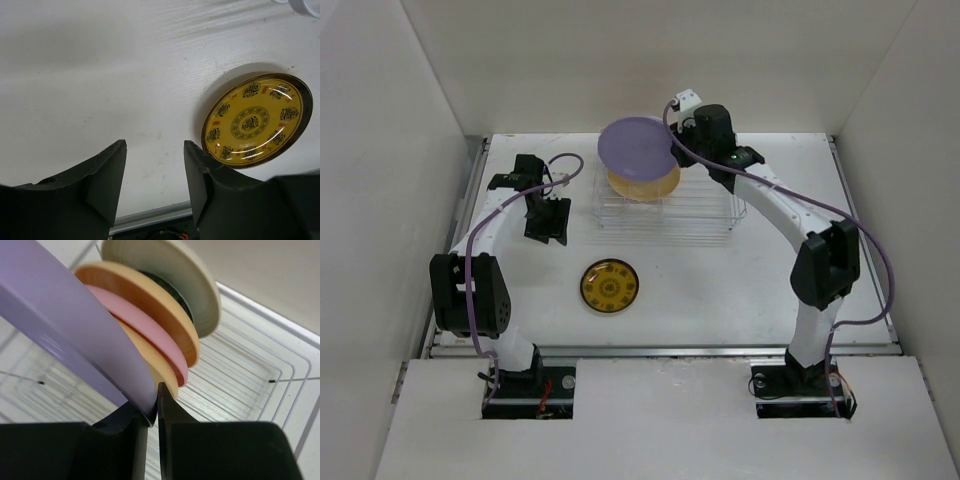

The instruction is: Unload the plates from the dish rack

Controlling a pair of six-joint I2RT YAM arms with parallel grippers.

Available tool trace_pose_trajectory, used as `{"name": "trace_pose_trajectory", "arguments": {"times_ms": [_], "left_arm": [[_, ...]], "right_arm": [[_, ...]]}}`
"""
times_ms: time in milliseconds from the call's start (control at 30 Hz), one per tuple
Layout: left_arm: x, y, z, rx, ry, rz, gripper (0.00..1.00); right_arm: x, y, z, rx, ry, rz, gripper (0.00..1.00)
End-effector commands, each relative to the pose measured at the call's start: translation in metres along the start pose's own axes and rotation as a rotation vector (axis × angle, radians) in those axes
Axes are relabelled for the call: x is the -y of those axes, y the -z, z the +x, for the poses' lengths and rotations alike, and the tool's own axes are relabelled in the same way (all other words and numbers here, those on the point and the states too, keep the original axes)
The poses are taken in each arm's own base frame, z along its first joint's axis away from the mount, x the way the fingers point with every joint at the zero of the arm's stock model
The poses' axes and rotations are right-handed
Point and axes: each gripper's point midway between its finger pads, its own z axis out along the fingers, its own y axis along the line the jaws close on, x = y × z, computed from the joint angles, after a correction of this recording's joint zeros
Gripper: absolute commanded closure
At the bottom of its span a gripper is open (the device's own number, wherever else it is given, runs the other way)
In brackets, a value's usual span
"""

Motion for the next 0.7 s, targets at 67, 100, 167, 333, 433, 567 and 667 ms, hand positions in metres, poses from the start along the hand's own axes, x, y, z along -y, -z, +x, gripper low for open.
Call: {"name": "trace_pose_trajectory", "arguments": {"times_ms": [67, 100, 167, 333, 433, 567, 667], "left_arm": [[-0.003, 0.006, 0.004, 0.004, -0.002, -0.012, 0.53], [-0.003, 0.006, 0.004, 0.004, -0.002, -0.012, 0.53], [-0.003, 0.006, 0.004, 0.004, -0.002, -0.012, 0.53], [-0.003, 0.012, -0.006, 0.033, -0.007, -0.014, 0.53], [-0.003, 0.015, -0.014, 0.058, -0.020, -0.016, 0.53], [-0.004, 0.029, -0.040, 0.142, -0.061, -0.026, 0.52], [-0.006, 0.037, -0.067, 0.199, -0.110, -0.035, 0.52]], "right_arm": [[-0.012, 0.050, -0.078, 0.232, -0.103, -0.049, 1.00], [-0.012, 0.052, -0.076, 0.229, -0.103, -0.049, 1.00], [-0.013, 0.051, -0.072, 0.220, -0.104, -0.049, 1.00], [-0.018, 0.081, -0.070, 0.156, -0.115, -0.079, 1.00], [-0.024, 0.102, -0.032, -0.045, -0.140, -0.135, 1.00], [-0.052, 0.150, 0.025, -0.254, -0.245, -0.299, 1.00], [-0.066, 0.179, 0.080, -0.423, -0.363, -0.356, 1.00]]}}
